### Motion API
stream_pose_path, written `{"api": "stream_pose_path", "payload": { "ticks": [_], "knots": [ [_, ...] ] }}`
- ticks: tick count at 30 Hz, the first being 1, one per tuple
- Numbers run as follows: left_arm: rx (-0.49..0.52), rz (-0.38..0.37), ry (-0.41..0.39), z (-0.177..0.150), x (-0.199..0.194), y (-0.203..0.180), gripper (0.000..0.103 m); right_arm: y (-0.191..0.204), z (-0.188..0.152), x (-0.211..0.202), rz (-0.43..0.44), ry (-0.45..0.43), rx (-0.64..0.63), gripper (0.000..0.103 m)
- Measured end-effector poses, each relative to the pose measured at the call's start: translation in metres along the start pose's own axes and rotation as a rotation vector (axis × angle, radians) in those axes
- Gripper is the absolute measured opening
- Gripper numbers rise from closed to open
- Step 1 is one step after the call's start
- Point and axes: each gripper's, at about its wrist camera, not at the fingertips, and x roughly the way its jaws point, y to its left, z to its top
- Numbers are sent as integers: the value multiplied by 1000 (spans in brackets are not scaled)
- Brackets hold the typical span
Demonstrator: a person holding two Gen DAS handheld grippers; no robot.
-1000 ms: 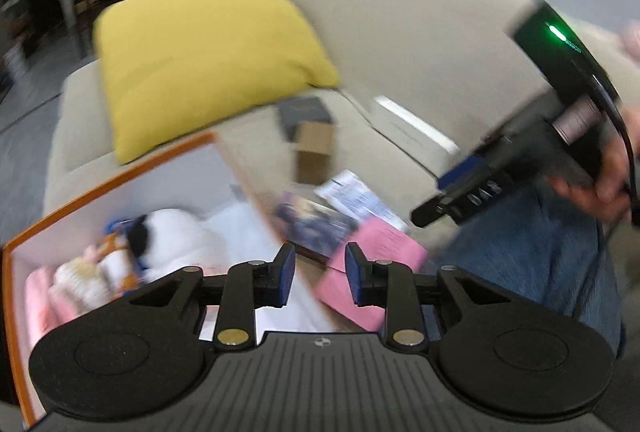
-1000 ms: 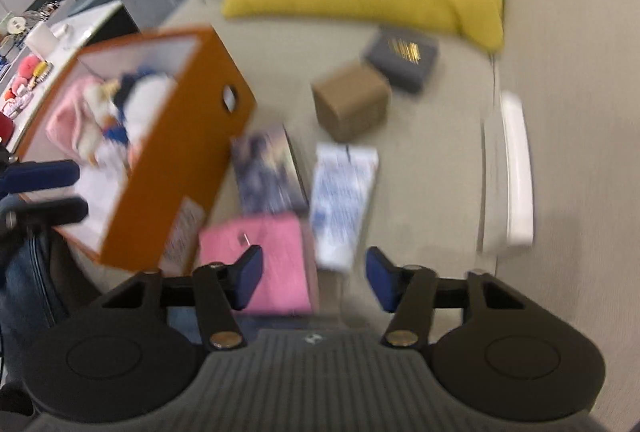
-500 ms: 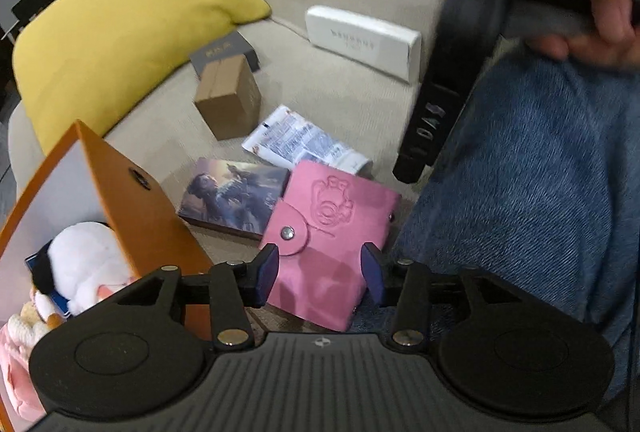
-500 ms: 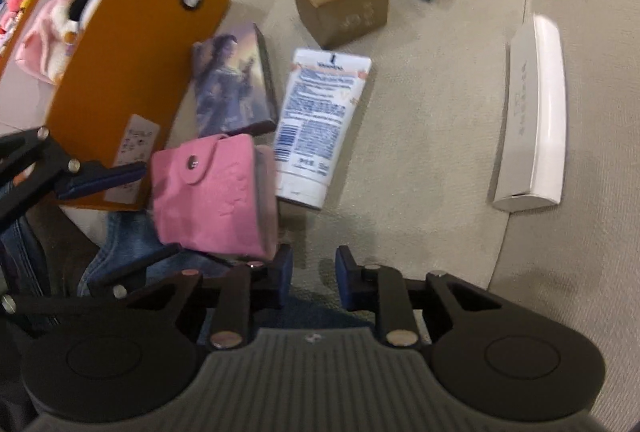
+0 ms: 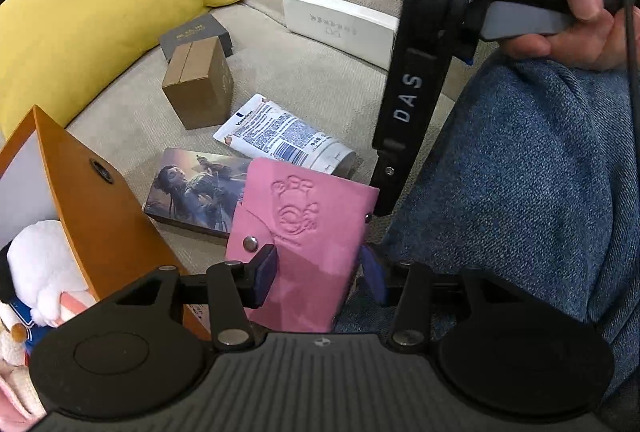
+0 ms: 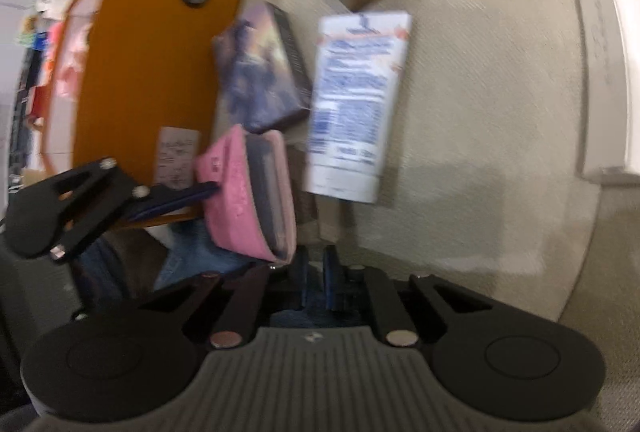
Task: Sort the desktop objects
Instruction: 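Grasp the pink card wallet with the left gripper, then carry the pink wallet into the shoebox with the left gripper while the right gripper approaches the photo-card box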
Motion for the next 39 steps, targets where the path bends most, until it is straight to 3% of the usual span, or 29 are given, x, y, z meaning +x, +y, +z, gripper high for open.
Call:
{"api": "stream_pose_path", "payload": {
  "ticks": [5,11,13,14,21,25,29,32,36,39],
  "knots": [
    [5,44,-29,-2,-7,-2,61,13,-7,-11,89,-60,-85,9],
    [-2,123,-40,0,-9,-5,60,23,-12,-22,138,-145,-160,9],
    [-3,157,-35,1,-9,-5,55,25,-12,-24,151,-162,-167,9],
    [-7,179,-34,1,-9,-5,41,26,-12,-23,150,-165,-169,9],
    [-49,222,-76,1,-18,0,28,25,-6,-31,138,-197,-150,17],
    [-136,168,-123,0,-38,19,21,25,-1,-39,93,-250,-167,28],
    [-252,70,-171,-4,-61,44,21,27,1,-42,9,-299,-211,28],
    [-323,7,-219,-8,-85,62,20,35,9,-37,-12,-295,-240,35],
    [-410,-60,-292,-20,-121,85,20,48,30,-25,-23,-283,-254,36],
    [-458,-69,-346,-33,-145,101,20,61,50,-10,-73,-251,-291,36]
  ]
}}
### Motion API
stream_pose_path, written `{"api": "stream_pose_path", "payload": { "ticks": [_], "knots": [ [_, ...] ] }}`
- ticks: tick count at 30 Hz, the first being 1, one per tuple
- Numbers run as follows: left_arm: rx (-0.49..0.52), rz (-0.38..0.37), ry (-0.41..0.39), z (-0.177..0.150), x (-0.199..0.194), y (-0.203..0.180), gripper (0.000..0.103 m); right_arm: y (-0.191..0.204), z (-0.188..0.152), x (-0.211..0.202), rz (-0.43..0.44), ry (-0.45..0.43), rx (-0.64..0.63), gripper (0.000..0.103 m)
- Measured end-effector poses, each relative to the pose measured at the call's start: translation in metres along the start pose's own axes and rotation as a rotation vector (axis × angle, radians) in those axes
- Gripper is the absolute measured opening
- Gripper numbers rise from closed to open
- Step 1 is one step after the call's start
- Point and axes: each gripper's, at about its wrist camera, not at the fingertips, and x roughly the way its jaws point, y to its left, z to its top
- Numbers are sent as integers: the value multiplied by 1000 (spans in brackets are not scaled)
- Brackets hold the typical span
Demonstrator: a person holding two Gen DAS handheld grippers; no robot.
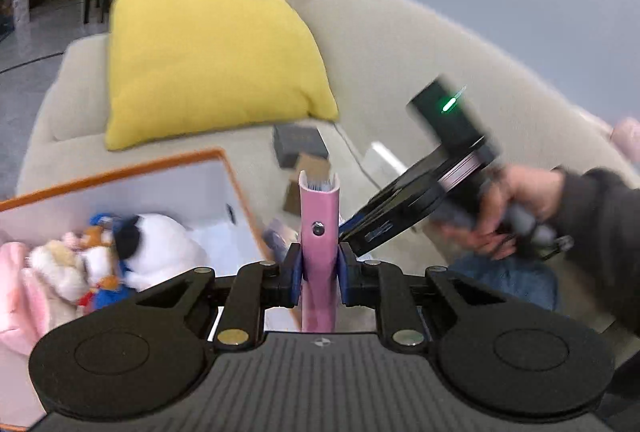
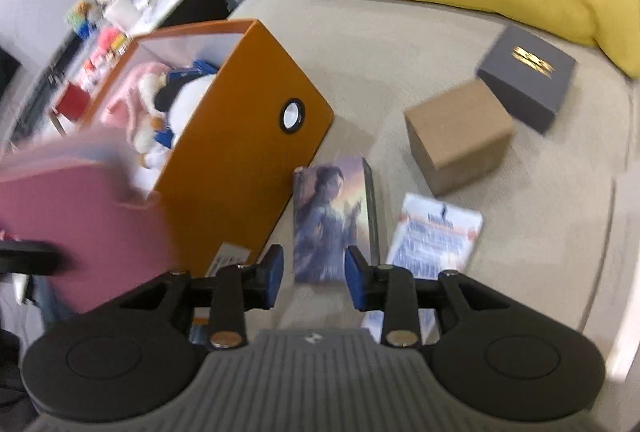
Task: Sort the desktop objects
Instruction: 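Carry the pink wallet into the shoebox with the left gripper while the right gripper approaches the photo-card box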
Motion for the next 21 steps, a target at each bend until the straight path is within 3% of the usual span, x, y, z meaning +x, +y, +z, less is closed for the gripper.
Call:
{"api": "stream_pose_path", "payload": {
  "ticks": [2,5,9,10,13,17,21],
  "knots": [
    [-34,-4,-30,0,-16,12,20,3,12,13,-31,37,-22,36],
    [-53,51,-59,-2,-30,28,20,4,24,29,-63,88,-46,37],
    [-101,80,-58,-3,-36,51,20,3,36,33,-69,107,-53,39],
    [-114,85,-56,-4,-37,56,20,2,39,34,-89,111,-64,46],
    [-149,87,-43,-9,-39,64,20,-2,42,45,-168,161,-100,49],
    [-187,68,-19,-14,-33,73,20,-15,46,51,-92,179,-40,53],
    [-215,57,-15,-17,-30,77,20,-26,45,66,-22,196,38,67]
  ]
}}
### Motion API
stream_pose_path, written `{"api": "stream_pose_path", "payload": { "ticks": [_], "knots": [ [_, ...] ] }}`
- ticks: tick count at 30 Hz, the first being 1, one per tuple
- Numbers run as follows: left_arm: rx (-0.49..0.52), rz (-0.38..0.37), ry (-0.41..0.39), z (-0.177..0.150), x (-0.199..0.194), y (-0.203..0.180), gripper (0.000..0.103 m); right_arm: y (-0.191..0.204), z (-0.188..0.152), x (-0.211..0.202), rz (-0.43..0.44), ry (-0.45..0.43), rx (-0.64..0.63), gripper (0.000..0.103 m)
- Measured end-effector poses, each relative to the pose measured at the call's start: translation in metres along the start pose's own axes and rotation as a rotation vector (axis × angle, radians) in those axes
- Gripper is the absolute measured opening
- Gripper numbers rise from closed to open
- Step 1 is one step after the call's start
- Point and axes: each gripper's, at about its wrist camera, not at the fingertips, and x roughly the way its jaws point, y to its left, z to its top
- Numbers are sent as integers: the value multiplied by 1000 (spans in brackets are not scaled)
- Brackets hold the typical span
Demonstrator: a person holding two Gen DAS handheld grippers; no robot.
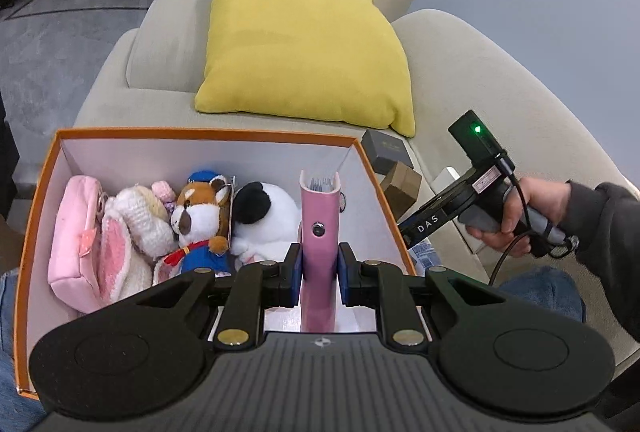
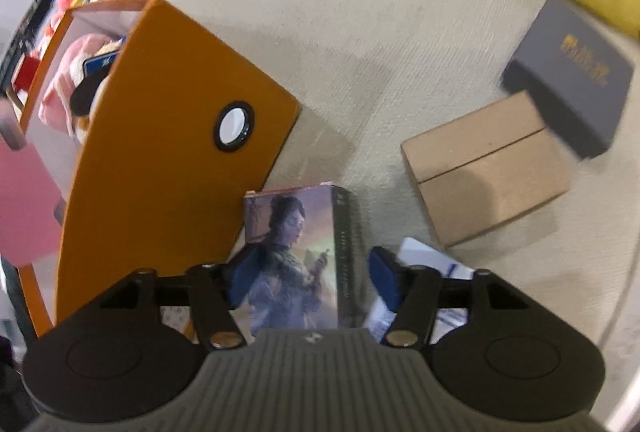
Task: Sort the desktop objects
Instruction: 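Carry the pink wallet into the shoebox with the left gripper while the right gripper approaches the photo-card box, then grasp the dark photo-card box with the right gripper and lift it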
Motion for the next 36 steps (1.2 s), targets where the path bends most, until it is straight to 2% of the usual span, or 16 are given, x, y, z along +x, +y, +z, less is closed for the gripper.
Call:
{"api": "stream_pose_path", "payload": {
  "ticks": [2,4,10,16,19,22,23,25,30,32,35,36],
  "knots": [
    [-11,-3,-2,-1,-1,2,20,-1,0,2,7,-7,13,64],
    [-22,-3,-3,-2,-1,6,20,2,-3,-2,10,-14,24,55],
    [-55,-6,-5,-7,-7,13,20,18,-26,-24,-50,-70,37,32],
    [-58,-16,-3,-11,-7,10,20,33,-56,-45,30,-129,85,20],
    [-55,-24,-2,-12,-6,6,20,49,-55,-33,21,-145,83,22],
    [-48,-15,4,-14,-3,2,20,60,-48,-29,-29,-172,84,32],
    [-45,-10,3,-15,-4,1,20,64,-50,-29,-55,-176,91,38],
    [-39,-9,-1,-16,-5,0,20,61,-49,-35,-69,-182,105,38],
    [-41,-24,-11,-17,-8,0,20,64,-53,-33,-60,-190,148,38],
    [-43,-23,-19,-19,-10,1,20,57,-56,-30,-26,-205,187,38],
    [-53,-25,-26,-21,-13,3,20,51,-66,-28,-1,-226,218,46],
    [-55,-23,-28,-21,-14,3,20,52,-69,-26,7,-214,214,46]
  ]
}}
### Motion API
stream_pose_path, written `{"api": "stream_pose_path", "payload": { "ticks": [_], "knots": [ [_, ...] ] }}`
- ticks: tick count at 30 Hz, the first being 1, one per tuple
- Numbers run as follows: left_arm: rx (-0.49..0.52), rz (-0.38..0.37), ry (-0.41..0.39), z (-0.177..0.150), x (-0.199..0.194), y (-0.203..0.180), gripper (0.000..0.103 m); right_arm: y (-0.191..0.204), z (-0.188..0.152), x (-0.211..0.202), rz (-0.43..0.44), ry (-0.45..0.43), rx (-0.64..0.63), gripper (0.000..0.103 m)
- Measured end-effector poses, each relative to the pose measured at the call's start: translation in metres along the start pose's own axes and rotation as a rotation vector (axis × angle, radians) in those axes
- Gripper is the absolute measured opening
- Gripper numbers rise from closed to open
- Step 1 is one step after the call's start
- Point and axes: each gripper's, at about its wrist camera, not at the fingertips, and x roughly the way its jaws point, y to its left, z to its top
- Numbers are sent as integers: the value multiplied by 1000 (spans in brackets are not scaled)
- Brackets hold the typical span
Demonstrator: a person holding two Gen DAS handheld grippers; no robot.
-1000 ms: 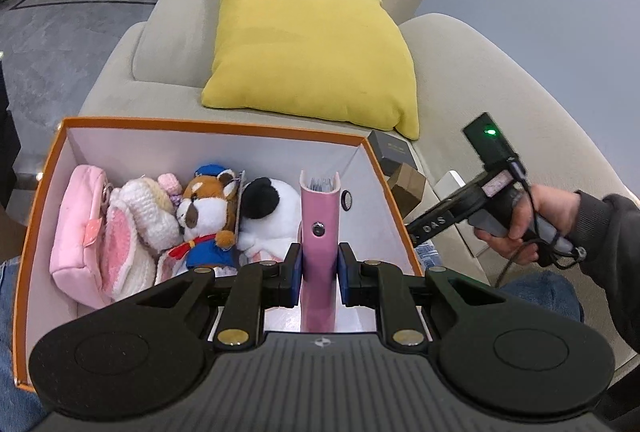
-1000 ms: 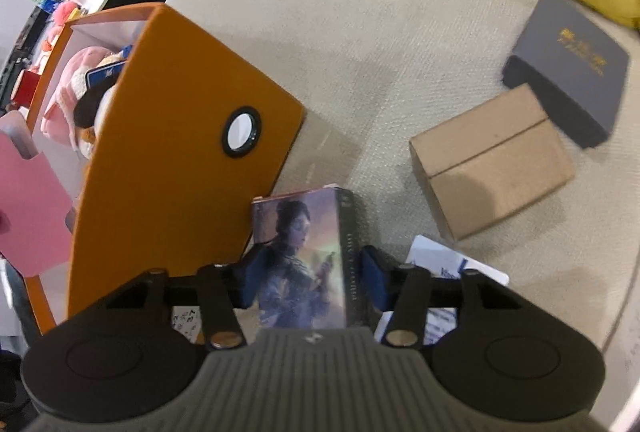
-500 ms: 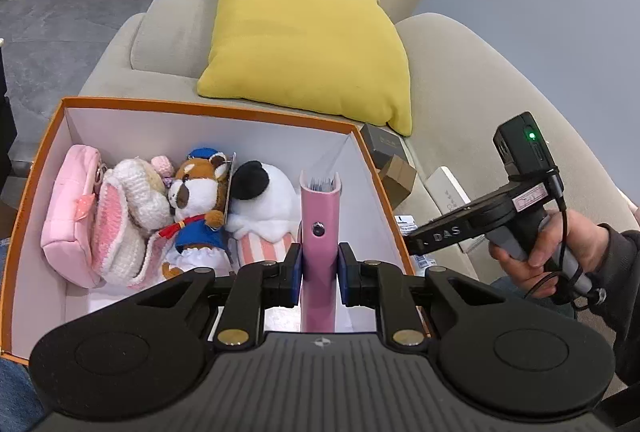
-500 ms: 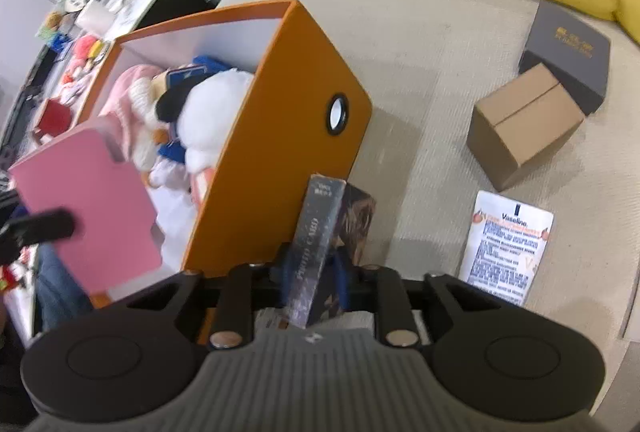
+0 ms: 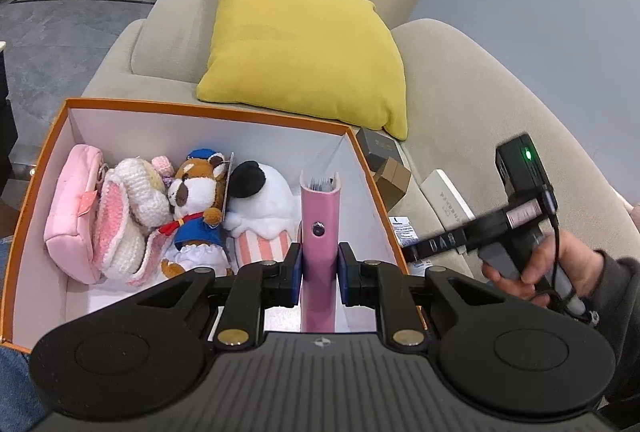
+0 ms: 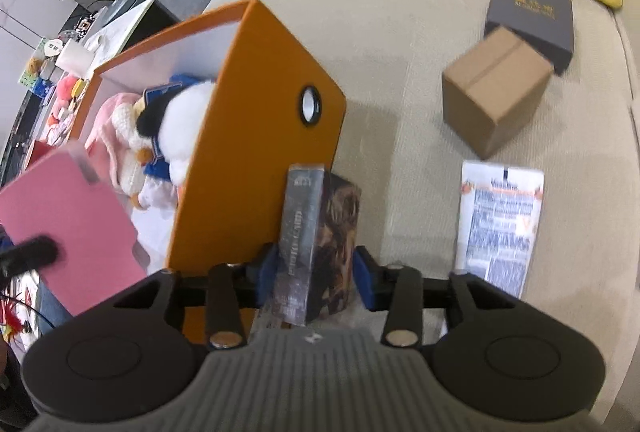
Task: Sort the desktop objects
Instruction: 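Grasp the dark photo-card box with the right gripper and lift it, then lower the photo-card box into the shoebox beside the wallet, open right gripper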
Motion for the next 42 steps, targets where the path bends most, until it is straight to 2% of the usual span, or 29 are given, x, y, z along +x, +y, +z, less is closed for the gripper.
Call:
{"api": "stream_pose_path", "payload": {
  "ticks": [3,6,12,13,14,17,20,26,29,32,35,38,42],
  "knots": [
    [-6,5,-4,0,-2,1,20,8,-14,-1,-2,1,-62,45],
    [-13,7,0,1,1,2,20,18,-25,-2,-46,-36,-127,44],
    [1,25,22,4,11,-2,20,21,-7,8,-171,-81,-180,40],
    [2,27,28,5,13,-2,20,20,-2,11,-177,-76,-179,34],
    [2,28,34,6,16,-1,20,19,1,14,-171,-68,-171,30],
    [2,31,64,12,30,-1,20,14,9,17,-155,-50,-117,28],
    [17,11,86,20,43,-2,20,13,8,3,-156,-75,-90,25],
    [30,-30,153,42,88,-2,20,15,10,-64,-114,-205,-51,24],
    [27,-1,189,43,111,2,20,28,14,-95,-90,-280,-40,24],
    [30,31,210,43,124,6,20,47,20,-113,-24,-340,-20,24],
    [19,34,222,45,130,10,19,69,28,-108,-6,-364,-40,24],
    [11,57,224,49,133,13,19,87,39,-85,-21,-335,-43,25],
    [-61,26,232,55,137,28,19,98,50,-62,-164,-336,-52,24]
  ]
}}
